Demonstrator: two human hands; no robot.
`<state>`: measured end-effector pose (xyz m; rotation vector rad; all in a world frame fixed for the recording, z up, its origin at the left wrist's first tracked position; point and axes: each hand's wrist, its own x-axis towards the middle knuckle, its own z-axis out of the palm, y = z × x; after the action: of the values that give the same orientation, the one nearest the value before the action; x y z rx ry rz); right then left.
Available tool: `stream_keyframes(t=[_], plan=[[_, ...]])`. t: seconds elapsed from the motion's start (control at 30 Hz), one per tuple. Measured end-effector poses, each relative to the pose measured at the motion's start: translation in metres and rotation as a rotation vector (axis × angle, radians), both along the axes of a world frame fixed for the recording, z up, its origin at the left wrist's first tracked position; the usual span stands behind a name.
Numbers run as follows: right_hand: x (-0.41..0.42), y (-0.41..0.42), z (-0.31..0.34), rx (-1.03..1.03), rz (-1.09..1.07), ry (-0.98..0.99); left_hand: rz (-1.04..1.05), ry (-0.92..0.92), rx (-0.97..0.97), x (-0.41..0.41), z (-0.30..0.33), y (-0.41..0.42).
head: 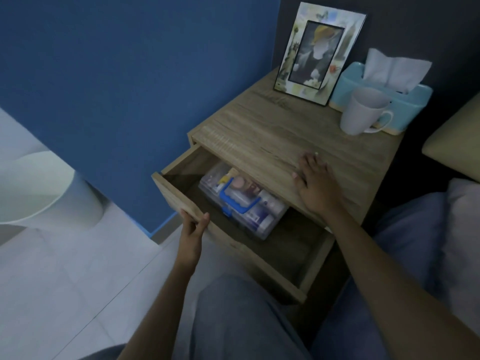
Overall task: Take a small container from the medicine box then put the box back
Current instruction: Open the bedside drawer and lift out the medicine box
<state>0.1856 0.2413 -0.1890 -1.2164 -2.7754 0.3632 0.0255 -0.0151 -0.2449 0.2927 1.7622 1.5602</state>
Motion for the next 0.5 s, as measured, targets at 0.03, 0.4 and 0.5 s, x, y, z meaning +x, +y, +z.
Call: stream_keyframes(t=[0.03,0.4,0.5], plan=[[0.000,0.000,0.000,0.002,0.002,0.001,0.002,-0.004,0.004,0.001,0.000,-0.006],[0.000,0.002,-0.006,0.024,-0.010,0.011,-0.033,0.045,-0.007,-0.002,-0.003,-0.029],[0.001,0.002,-0.006,0.019,-0.011,0.013,-0.049,0.049,-0.017,-0.003,-0.001,-0.030]])
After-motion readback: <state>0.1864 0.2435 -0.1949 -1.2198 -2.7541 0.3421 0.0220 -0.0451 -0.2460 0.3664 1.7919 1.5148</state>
